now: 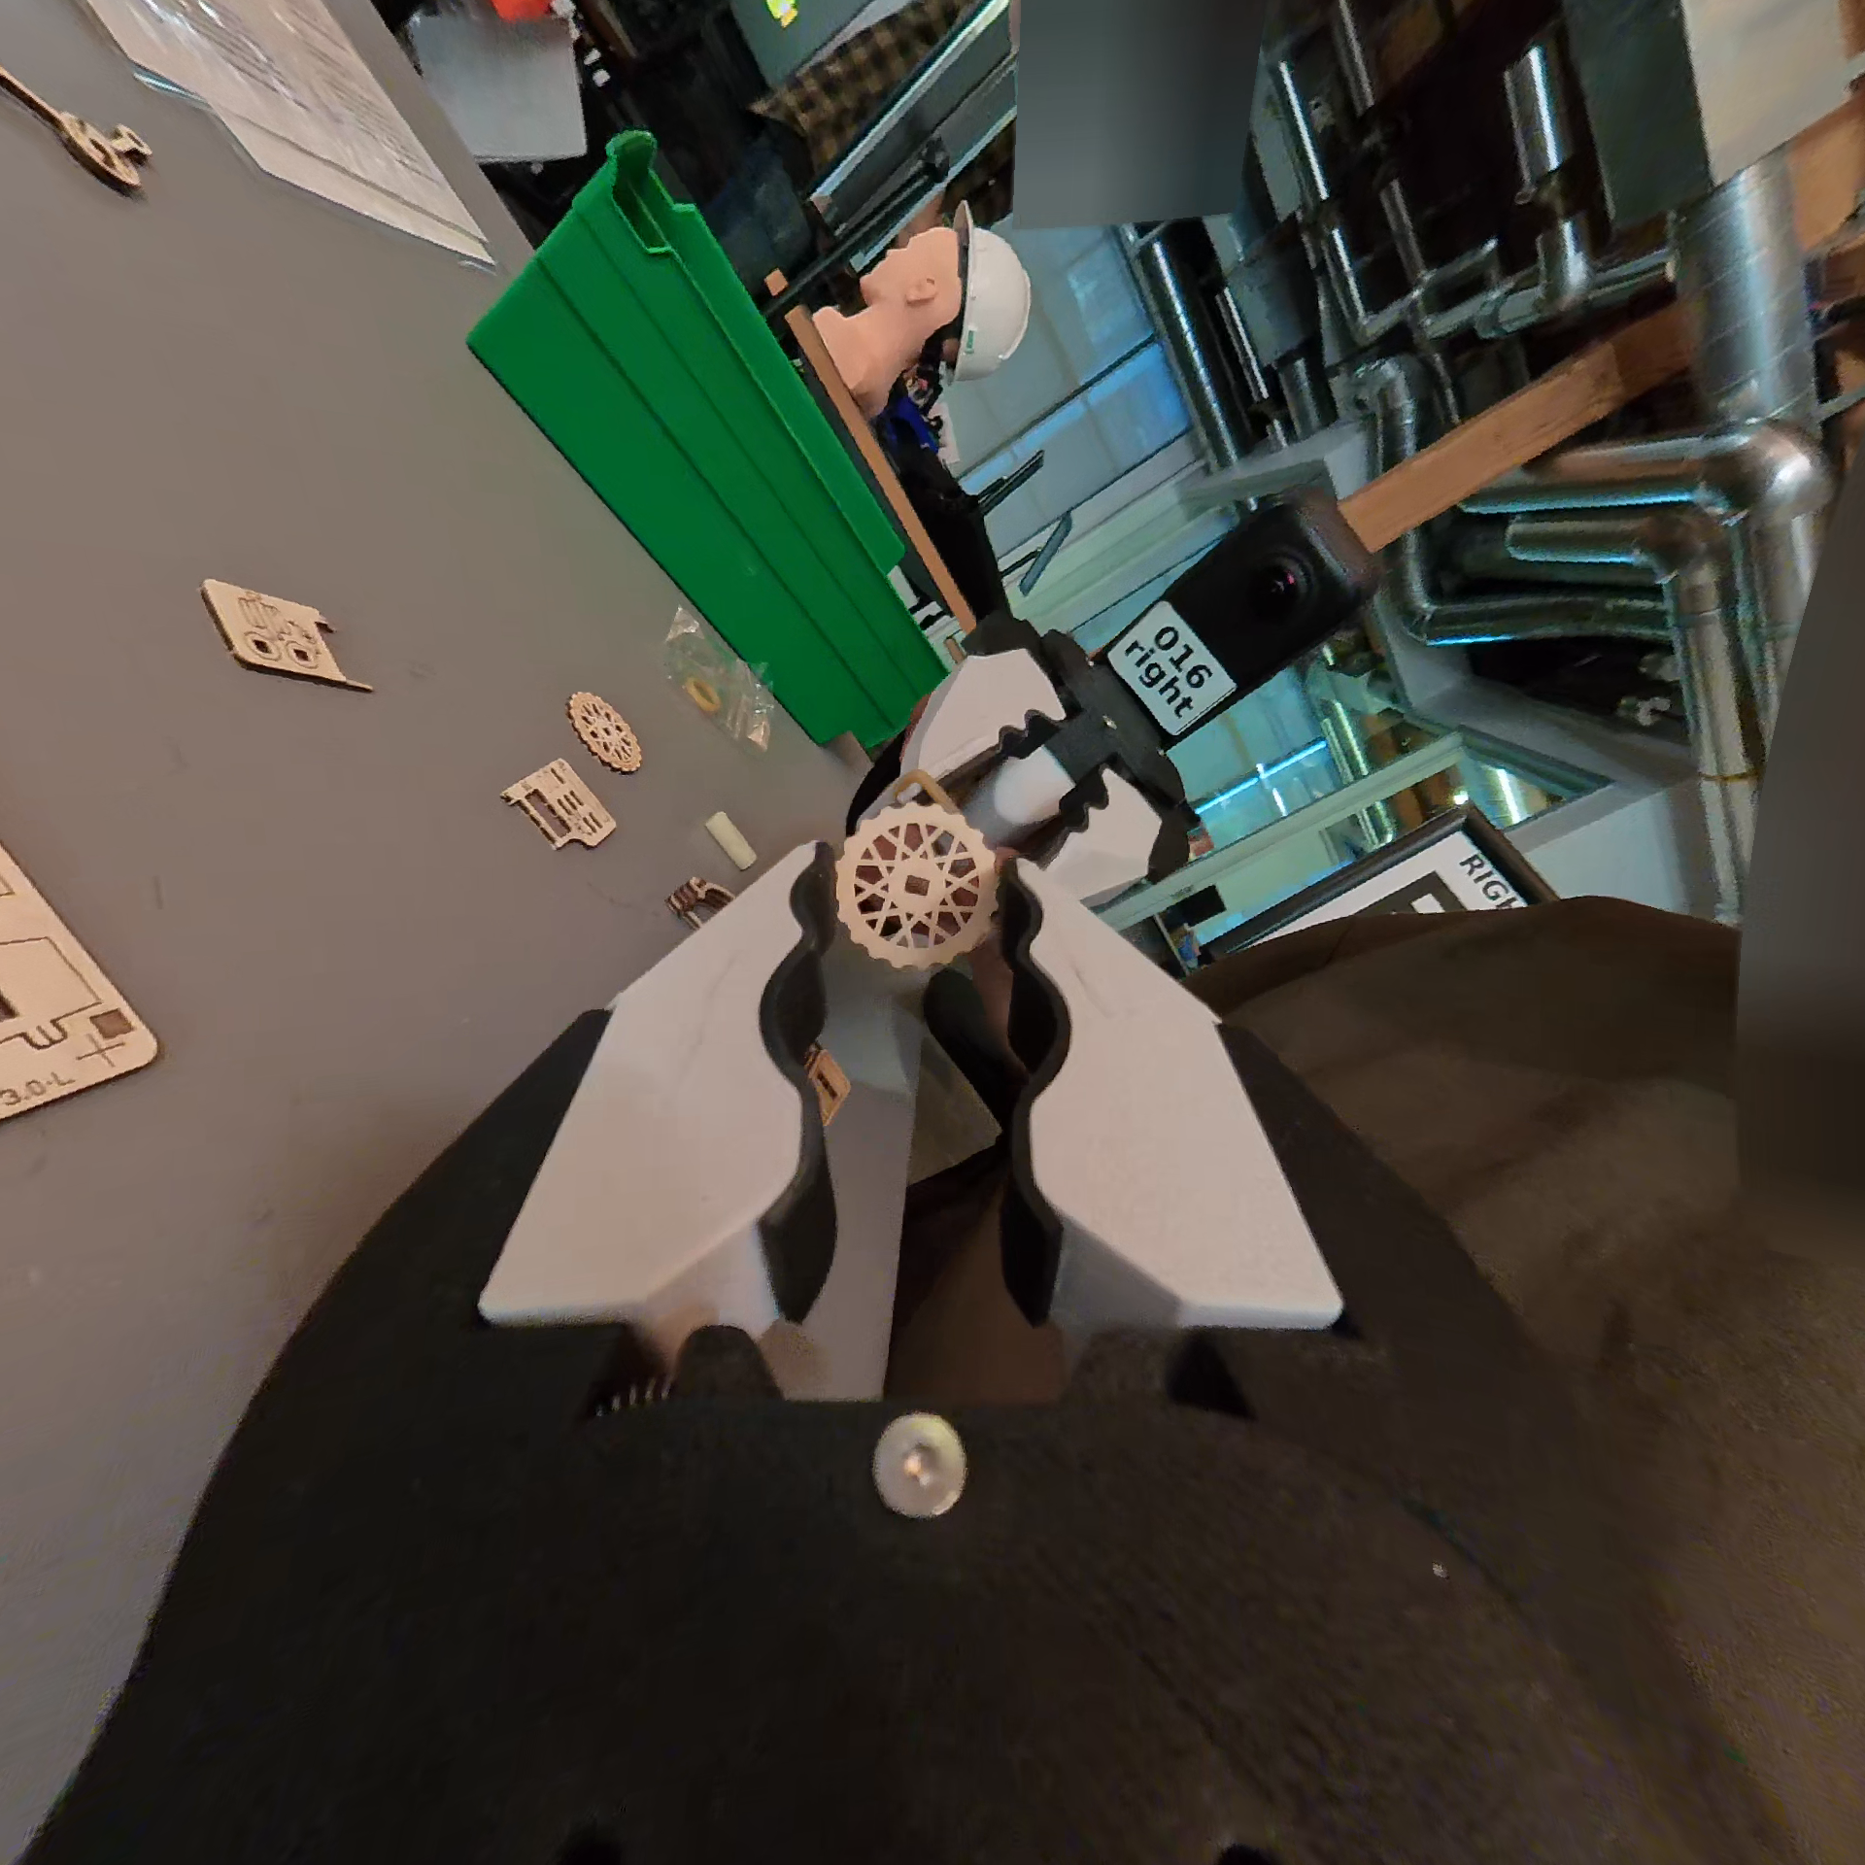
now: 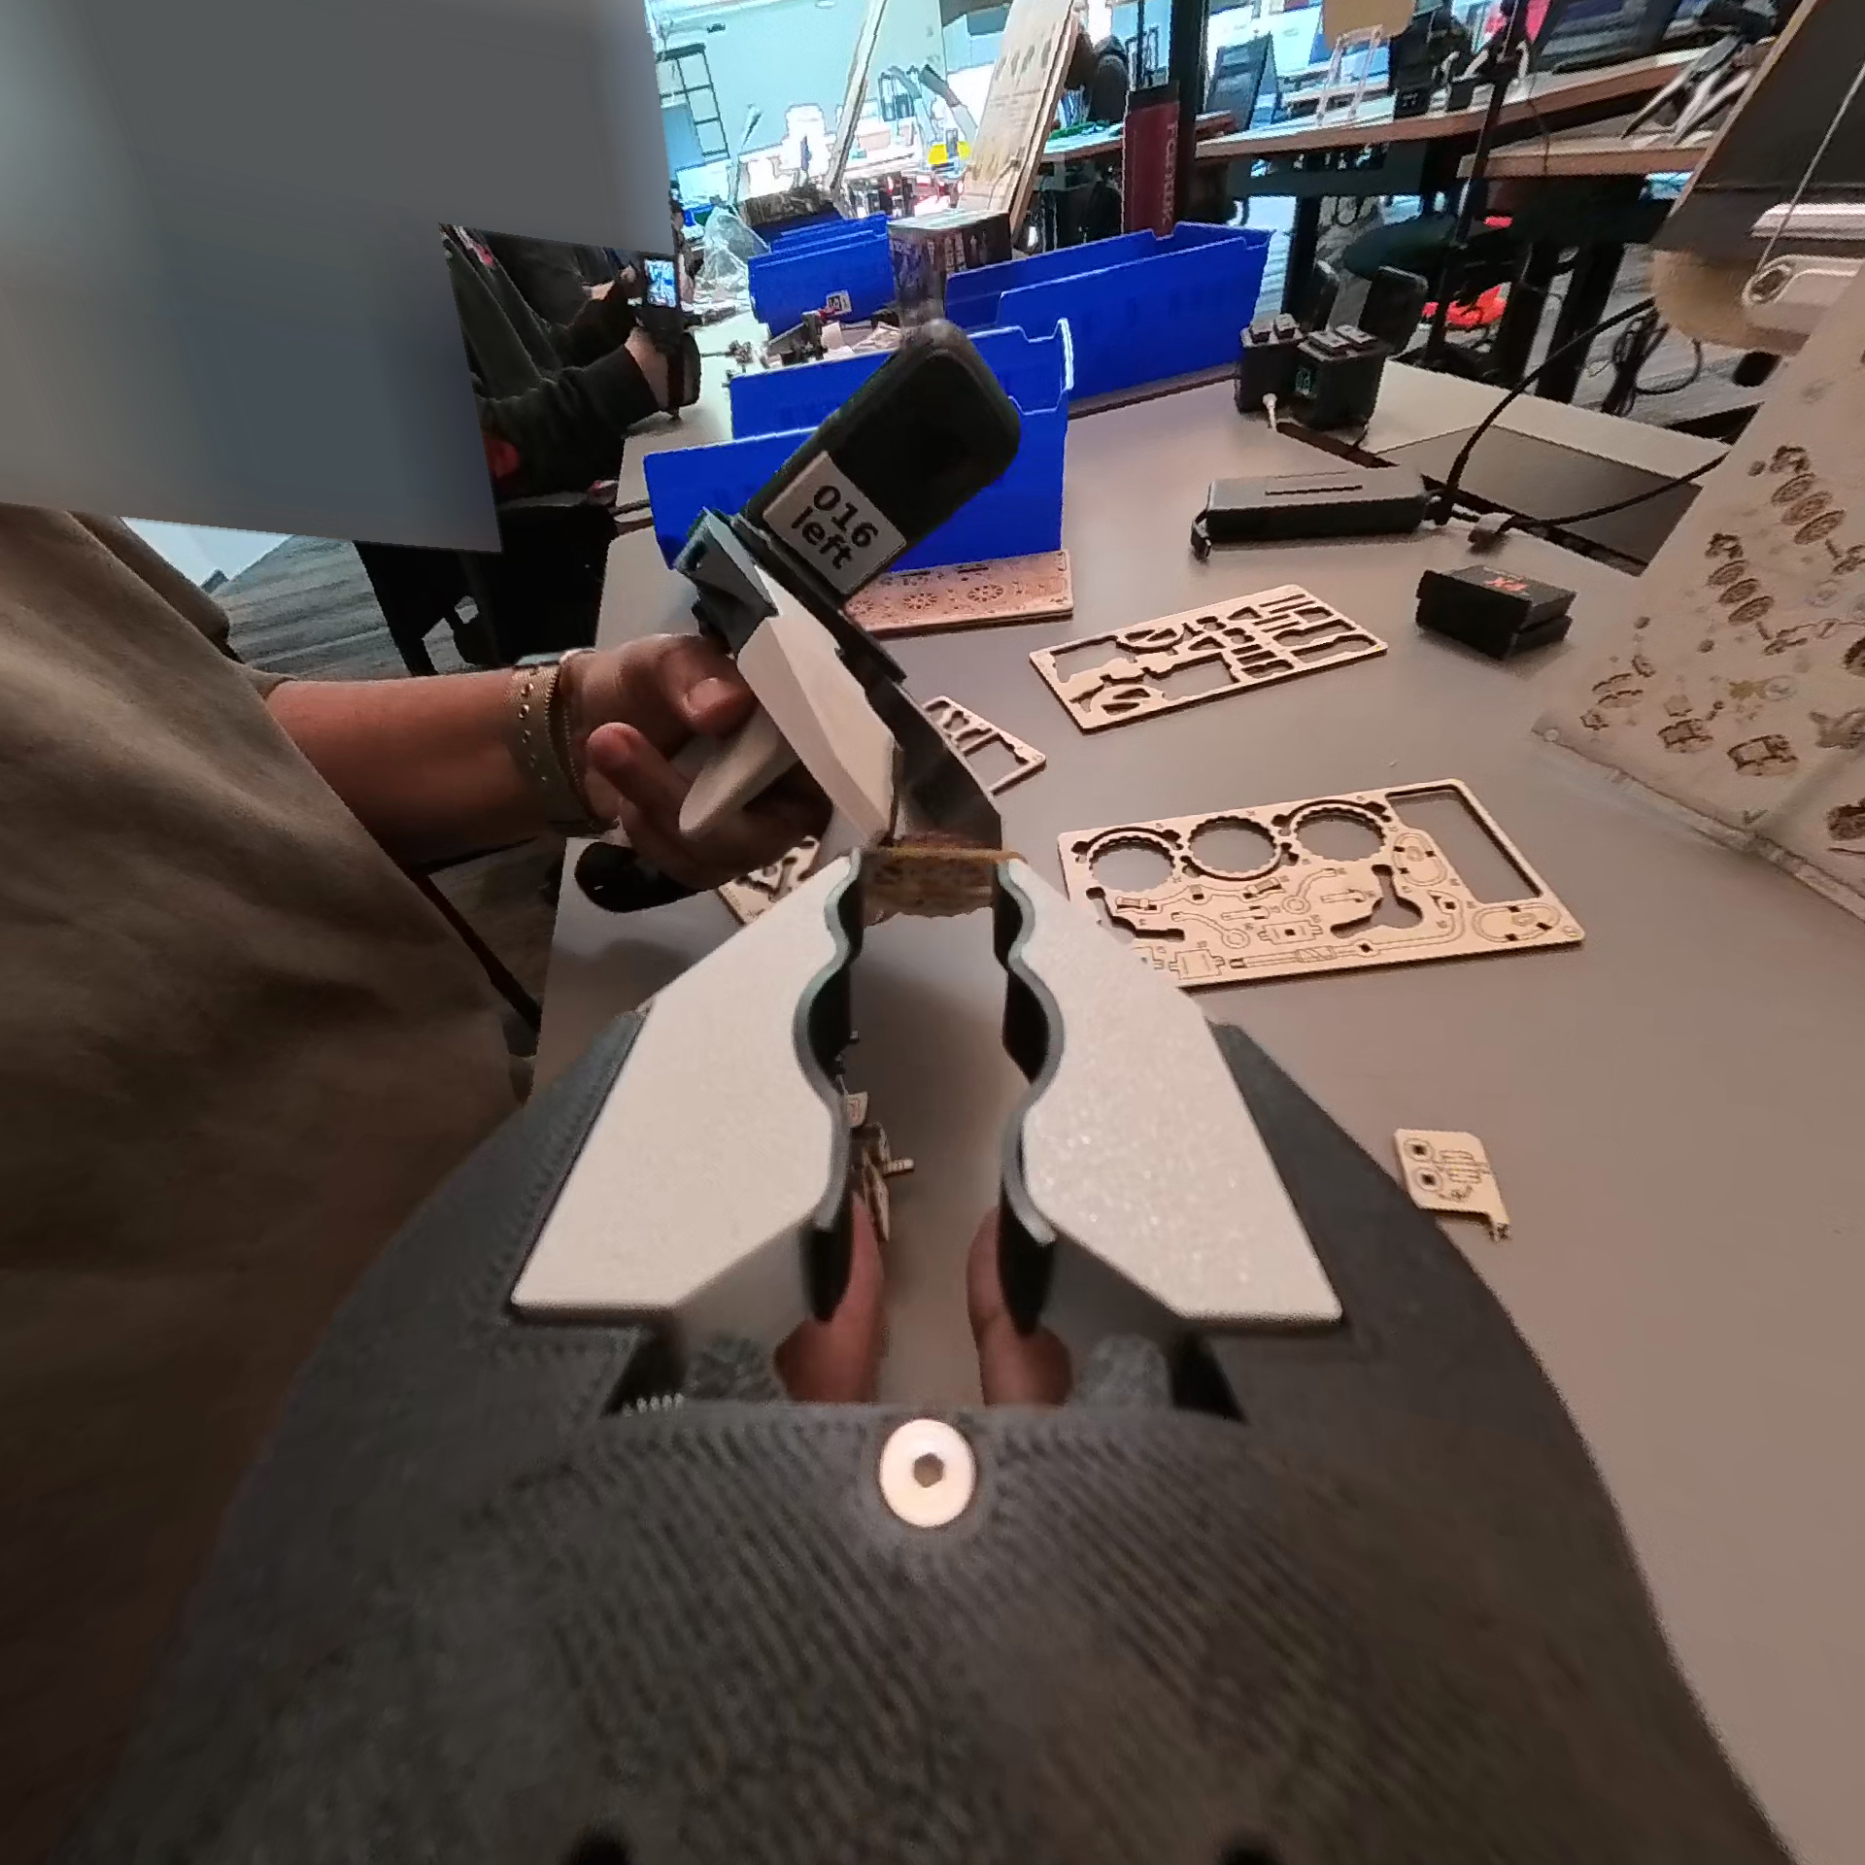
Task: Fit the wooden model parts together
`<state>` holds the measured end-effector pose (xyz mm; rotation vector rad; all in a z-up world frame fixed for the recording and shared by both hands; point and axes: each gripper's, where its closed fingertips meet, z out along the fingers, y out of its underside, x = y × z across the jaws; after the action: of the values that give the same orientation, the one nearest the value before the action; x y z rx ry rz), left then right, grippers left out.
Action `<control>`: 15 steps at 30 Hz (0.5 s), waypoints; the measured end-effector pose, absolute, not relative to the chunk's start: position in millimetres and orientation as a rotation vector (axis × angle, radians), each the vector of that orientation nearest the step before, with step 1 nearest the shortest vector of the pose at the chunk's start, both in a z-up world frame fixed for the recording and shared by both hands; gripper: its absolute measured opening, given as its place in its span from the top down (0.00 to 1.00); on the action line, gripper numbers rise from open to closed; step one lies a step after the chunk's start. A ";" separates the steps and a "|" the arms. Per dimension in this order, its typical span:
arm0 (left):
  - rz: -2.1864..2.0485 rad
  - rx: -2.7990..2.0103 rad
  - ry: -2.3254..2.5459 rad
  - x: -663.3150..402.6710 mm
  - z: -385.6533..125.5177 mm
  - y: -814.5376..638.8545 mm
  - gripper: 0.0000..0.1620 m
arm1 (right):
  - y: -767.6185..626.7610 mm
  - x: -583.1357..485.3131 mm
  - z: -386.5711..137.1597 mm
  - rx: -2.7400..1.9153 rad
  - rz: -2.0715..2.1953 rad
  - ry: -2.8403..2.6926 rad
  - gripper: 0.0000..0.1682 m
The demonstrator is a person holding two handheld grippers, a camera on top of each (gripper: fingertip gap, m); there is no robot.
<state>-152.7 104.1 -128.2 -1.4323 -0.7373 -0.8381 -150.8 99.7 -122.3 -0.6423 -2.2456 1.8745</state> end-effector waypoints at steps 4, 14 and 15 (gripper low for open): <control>-0.811 -1.465 -0.732 -152.6 -129.8 103.5 0.82 | 99.4 -150.2 -122.0 -0.643 1.885 -2.248 0.86; -0.816 -1.481 -0.734 -150.6 -132.6 104.2 0.82 | 99.6 -149.1 -122.0 -0.624 1.859 -2.262 0.87; -0.821 -1.477 -0.737 -150.7 -132.8 104.1 0.82 | 99.6 -149.1 -122.4 -0.622 1.852 -2.266 0.87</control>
<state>-150.7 104.1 -132.8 -1.4771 -0.7365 -0.8210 -149.1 99.6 -122.4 -0.6225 -2.2656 1.8522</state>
